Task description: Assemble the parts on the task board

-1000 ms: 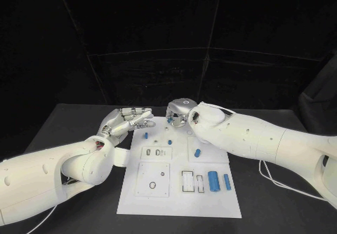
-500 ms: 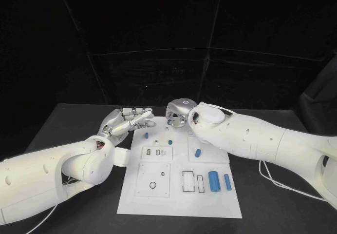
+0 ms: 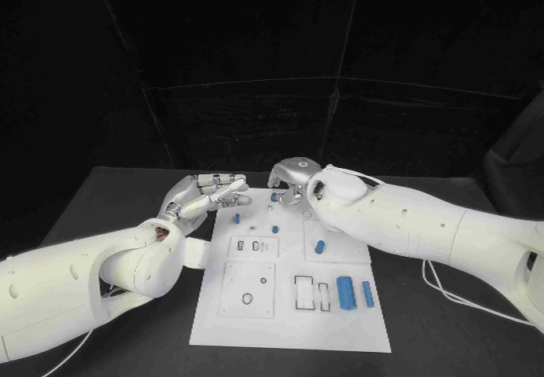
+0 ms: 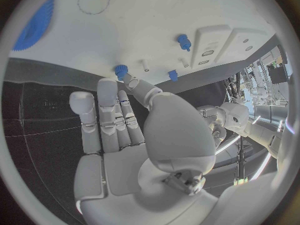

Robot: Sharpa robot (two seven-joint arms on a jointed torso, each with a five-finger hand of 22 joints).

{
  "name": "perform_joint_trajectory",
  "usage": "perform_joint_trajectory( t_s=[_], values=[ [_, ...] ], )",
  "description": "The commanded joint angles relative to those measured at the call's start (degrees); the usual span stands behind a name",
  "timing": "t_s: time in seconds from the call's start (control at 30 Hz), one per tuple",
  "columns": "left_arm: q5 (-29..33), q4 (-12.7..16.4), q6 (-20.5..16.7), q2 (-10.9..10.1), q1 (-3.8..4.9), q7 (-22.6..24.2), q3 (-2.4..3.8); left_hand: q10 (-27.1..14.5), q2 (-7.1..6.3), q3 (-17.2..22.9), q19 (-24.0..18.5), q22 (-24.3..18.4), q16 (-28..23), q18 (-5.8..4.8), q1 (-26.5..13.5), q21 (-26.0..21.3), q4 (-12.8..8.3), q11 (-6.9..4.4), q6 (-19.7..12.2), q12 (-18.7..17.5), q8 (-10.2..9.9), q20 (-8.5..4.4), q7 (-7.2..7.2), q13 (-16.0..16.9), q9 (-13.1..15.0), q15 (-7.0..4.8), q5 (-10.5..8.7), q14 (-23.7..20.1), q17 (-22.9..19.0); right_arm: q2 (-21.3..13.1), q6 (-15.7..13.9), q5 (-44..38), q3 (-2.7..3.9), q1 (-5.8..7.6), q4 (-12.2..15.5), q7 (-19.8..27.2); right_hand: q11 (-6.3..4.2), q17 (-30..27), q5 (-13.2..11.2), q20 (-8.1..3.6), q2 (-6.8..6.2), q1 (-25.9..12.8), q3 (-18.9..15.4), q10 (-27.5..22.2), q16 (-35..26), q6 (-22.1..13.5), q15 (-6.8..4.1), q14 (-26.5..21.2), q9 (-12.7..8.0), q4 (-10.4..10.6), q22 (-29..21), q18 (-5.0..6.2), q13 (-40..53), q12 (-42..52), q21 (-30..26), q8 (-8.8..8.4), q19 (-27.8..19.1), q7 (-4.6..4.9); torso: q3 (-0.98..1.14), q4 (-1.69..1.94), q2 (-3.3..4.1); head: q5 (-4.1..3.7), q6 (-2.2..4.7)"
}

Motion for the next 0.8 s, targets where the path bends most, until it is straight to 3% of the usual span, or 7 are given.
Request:
perform_joint_trajectory(
  t_s=[0.03, 0.13, 0.37, 0.47, 0.53, 0.6, 0.8],
  values=[
    [-0.3, 0.0, 0.9, -0.2, 0.11, 0.1, 0.06, -0.1, 0.41, -0.1, 0.4, 0.0, -0.2, 0.36, -0.1, -0.2, -0.3, 0.33, 0.3, -0.2, -0.2, -0.13, 0.06, -0.1, -0.1, 0.38, 0.15, 0.1, 0.0, -3.4, -3.4, 2.7, 0.41, 0.14, 3.1, -0.3, 0.05, 1.9, 0.6, 0.08, -0.47, -1.1, -1.1, 1.9, 1.4, 0.1, 0.00, 0.5, 0.2, 0.9, 1.4, 0.48, 0.3, 1.2, 0.4, 0.09, 0.8, 0.46, 0.05, -0.32, -0.15, -0.52, 0.11],
    [-0.3, -0.1, 0.8, -0.5, 0.12, 0.2, 0.05, 0.0, 0.45, -0.1, 0.4, -0.1, -0.2, 0.36, -0.1, -0.3, -0.4, 0.32, 0.3, -0.2, -0.2, -0.13, 0.01, -0.1, -0.1, 0.39, 0.15, 0.1, 0.1, -7.8, -3.7, 7.3, 0.92, 0.18, 6.8, -0.8, -1.39, 10.8, 4.7, -0.33, -1.58, -4.5, -3.1, 10.1, 8.4, 1.8, -0.83, 3.3, 0.5, 3.7, 9.2, -0.96, 1.7, 5.1, 4.4, 0.87, 6.2, -0.13, 0.15, -0.88, -0.27, -0.47, 0.17],
    [-0.3, -0.3, 0.8, -0.9, 0.13, 0.3, 0.05, 0.1, 0.52, 0.0, 0.5, -0.1, -0.3, 0.37, -0.1, -0.3, -0.5, 0.21, 0.4, -0.3, -0.3, -0.14, -0.19, -0.1, 0.0, 0.36, 0.15, 0.2, 0.1, -15.5, 1.8, 12.8, 1.31, 0.25, 12.1, -3.6, -4.62, 23.6, 6.7, -3.10, -4.44, -8.1, -11.7, 23.3, 18.2, 0.8, -3.56, 5.4, 0.4, 9.2, 19.3, -2.96, 8.5, 14.0, 9.7, 1.12, 12.7, -2.69, 0.46, -1.87, -0.49, 0.05, 0.29],
    [-0.3, -0.4, 0.9, -0.9, 0.13, 0.2, 0.04, 0.2, 0.53, 0.0, 0.5, -0.2, -0.4, 0.37, -0.1, -0.4, -0.6, 0.18, 0.5, -0.3, -0.3, -0.14, -0.24, -0.1, 0.0, 0.34, 0.14, 0.2, 0.1, -16.7, 4.3, 13.7, 1.36, 0.27, 12.1, -4.3, -4.82, 28.2, 7.2, -3.42, -4.21, -6.6, -16.9, 23.6, 21.5, -0.4, -3.75, 5.7, 0.4, 11.4, 21.2, -3.33, 13.5, 18.6, 10.7, 1.28, 13.8, -2.85, 0.55, -2.02, -0.50, 0.03, 0.25],
    [-0.3, -0.5, 0.9, -0.8, 0.13, 0.2, 0.04, 0.2, 0.53, 0.0, 0.5, -0.2, -0.4, 0.37, -0.1, -0.4, -0.6, 0.18, 0.5, -0.3, -0.3, -0.14, -0.24, -0.1, 0.0, 0.34, 0.14, 0.2, 0.1, -17.2, 5.8, 14.1, 1.37, 0.27, 11.7, -4.6, -4.52, 30.7, 7.5, -3.18, -2.29, -1.6, -24.6, 18.2, 23.8, -1.5, -3.48, 5.1, 0.7, 16.0, 21.9, -3.44, 23.2, 25.8, 11.1, 2.50, 13.9, -2.61, 0.59, -1.92, -0.45, -0.08, 0.28],
    [-0.3, -0.6, 1.0, -0.7, 0.13, 0.2, 0.03, 0.2, 0.53, 0.0, 0.5, -0.2, -0.4, 0.37, -0.1, -0.4, -0.6, 0.18, 0.5, -0.3, -0.3, -0.14, -0.24, -0.1, 0.0, 0.34, 0.14, 0.2, 0.1, -17.3, 7.5, 14.4, 1.38, 0.28, 11.0, -4.9, -4.28, 32.1, 7.6, -2.78, -2.47, 0.3, -25.7, 16.4, 24.7, -2.4, -3.38, 5.3, 0.6, 18.6, 22.4, -3.55, 27.3, 28.6, 11.3, 2.95, 14.1, -2.28, 0.59, -1.82, -0.42, -0.17, 0.25],
    [-0.3, -0.9, 1.1, -0.5, 0.12, 0.2, 0.03, 0.2, 0.53, 0.0, 0.5, -0.2, -0.4, 0.37, -0.1, -0.4, -0.6, 0.18, 0.5, -0.3, -0.3, -0.14, -0.24, -0.1, 0.0, 0.34, 0.14, 0.2, 0.1, -16.2, 9.6, 13.4, 1.38, 0.27, 9.5, -5.0, -4.03, 34.2, 7.7, -2.67, -2.83, 3.0, -26.3, 16.1, 26.0, -3.9, -2.99, 5.5, 0.4, 20.7, 23.4, -3.66, 34.3, 34.2, 11.7, 3.02, 14.5, -2.02, 0.54, -1.72, -0.33, -0.20, 0.26]
  ],
)
